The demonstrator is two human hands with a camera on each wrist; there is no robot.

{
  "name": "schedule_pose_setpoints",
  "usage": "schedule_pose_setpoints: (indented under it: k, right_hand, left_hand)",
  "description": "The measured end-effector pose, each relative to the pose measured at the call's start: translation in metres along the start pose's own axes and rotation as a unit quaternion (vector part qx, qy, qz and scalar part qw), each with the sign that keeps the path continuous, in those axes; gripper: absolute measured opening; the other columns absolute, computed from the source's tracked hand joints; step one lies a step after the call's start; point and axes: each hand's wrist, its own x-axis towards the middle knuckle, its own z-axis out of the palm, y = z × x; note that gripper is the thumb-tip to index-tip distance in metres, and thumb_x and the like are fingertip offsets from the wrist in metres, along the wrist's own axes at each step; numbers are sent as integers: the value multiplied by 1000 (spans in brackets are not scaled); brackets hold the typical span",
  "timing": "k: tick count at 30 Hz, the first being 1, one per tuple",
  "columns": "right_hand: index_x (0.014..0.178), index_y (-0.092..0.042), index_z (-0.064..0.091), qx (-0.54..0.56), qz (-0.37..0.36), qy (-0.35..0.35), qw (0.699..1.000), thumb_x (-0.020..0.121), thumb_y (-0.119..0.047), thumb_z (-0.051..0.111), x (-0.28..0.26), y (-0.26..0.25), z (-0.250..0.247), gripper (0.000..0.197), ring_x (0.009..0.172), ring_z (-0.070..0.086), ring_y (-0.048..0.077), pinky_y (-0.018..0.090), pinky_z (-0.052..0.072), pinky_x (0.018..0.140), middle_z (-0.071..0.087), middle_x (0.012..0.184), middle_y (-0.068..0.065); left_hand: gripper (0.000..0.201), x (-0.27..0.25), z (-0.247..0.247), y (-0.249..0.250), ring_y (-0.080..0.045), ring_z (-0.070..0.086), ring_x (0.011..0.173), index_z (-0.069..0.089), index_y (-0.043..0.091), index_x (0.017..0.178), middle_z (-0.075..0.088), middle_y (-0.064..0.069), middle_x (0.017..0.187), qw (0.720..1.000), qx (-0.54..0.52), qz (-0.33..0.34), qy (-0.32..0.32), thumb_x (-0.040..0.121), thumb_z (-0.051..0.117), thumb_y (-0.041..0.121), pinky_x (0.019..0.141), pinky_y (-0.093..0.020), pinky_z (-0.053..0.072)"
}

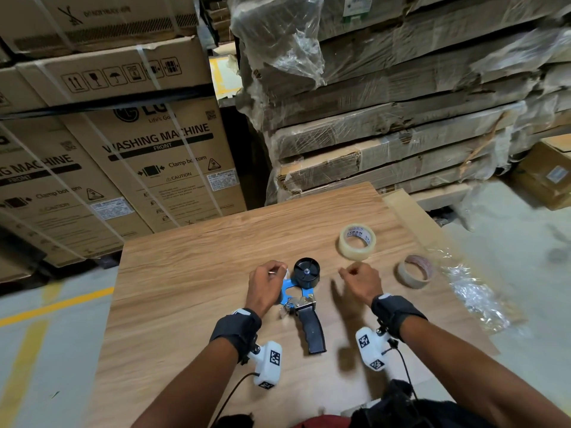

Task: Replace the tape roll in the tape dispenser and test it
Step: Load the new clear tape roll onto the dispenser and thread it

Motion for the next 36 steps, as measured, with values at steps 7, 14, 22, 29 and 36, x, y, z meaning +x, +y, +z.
schedule_pose_setpoints:
  k: [7, 14, 22, 29, 36]
  right_hand:
    - [135, -15, 57, -168, -49, 30, 984, 88, -26, 68, 46, -3, -29, 49, 108, 65, 43, 45, 51, 94, 47, 137, 14]
    - [130, -15, 65, -228, -104, -50, 967, 94, -25, 64, 76, -9, -30, 38, 117, 66, 38, 43, 54, 97, 62, 138, 16]
    - [111, -17, 76, -136, -110, -38, 984, 93, -31, 66, 89, -18, -38, 25, 114, 65, 39, 38, 50, 90, 73, 114, 19]
    - [77, -5, 79, 153, -132, -86, 976, 88, -25, 75, 55, -56, -42, 23, 57, 56, 5, 31, 49, 59, 65, 66, -4]
    - [89, -8, 83, 244, -178, -87, 949, 91, -13, 72, 12, -91, -52, 12, 41, 51, -2, 17, 42, 47, 70, 63, -9]
  left_hand:
    - [14, 17, 24, 19, -10, 68, 87, 75, 17, 98, 75, 5, 92, 1000, -7, 17, -1, 96, 62, 18, 69, -4, 44]
    - [12, 39, 49, 33, -12, 69, 84, 75, 20, 98, 76, -2, 89, 999, -28, 11, 22, 93, 64, 18, 69, -8, 47]
    - [33, 48, 72, 48, -10, 66, 95, 66, 24, 122, 68, 7, 116, 997, -68, -3, 23, 90, 69, 31, 83, -27, 53]
    - [50, 55, 77, 70, -7, 47, 135, 57, 38, 136, 55, 16, 142, 994, -87, 43, -49, 91, 55, 59, 114, -37, 39]
    - [42, 55, 58, 84, -21, 66, 109, 67, 22, 123, 67, -10, 126, 968, -247, -22, -27, 90, 59, 47, 101, -50, 52]
